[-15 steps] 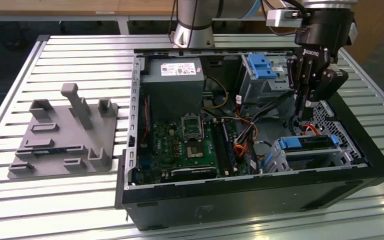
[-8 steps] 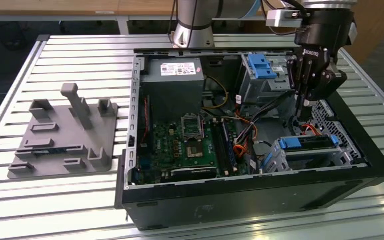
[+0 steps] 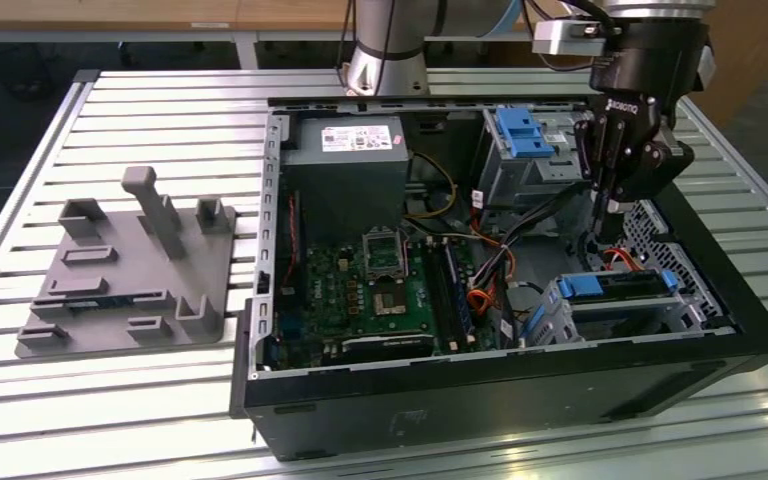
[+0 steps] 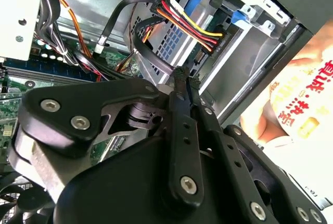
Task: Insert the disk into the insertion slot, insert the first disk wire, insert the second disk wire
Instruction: 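Insert the second disk wire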
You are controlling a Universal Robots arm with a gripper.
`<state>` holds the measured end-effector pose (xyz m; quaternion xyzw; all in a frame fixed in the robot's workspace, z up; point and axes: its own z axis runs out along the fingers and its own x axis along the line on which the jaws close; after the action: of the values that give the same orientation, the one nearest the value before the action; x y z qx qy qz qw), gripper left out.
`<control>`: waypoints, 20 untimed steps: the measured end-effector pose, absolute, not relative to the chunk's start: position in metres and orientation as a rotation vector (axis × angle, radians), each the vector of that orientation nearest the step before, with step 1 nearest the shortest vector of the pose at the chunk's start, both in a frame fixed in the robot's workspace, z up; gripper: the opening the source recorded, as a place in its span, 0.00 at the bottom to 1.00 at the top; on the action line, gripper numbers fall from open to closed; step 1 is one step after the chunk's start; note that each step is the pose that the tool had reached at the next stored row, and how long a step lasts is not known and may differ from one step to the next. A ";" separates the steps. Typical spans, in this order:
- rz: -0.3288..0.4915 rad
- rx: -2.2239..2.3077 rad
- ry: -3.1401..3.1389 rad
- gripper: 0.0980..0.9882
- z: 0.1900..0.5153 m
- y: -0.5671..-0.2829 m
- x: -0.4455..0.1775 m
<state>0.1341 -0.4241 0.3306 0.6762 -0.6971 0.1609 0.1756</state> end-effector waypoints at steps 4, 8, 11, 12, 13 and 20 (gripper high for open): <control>0.448 1.917 -1.968 0.06 0.331 -0.424 0.138; 0.430 1.923 -1.966 0.06 0.331 -0.425 0.141; 0.404 1.940 -1.982 0.06 0.331 -0.427 0.143; 0.399 1.943 -1.986 0.06 0.330 -0.428 0.143; 0.397 1.944 -1.987 0.06 0.330 -0.429 0.144; 0.359 1.969 -2.010 0.06 0.331 -0.439 0.145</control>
<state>0.1446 -0.4390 0.3311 0.6860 -0.7004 0.1252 0.1522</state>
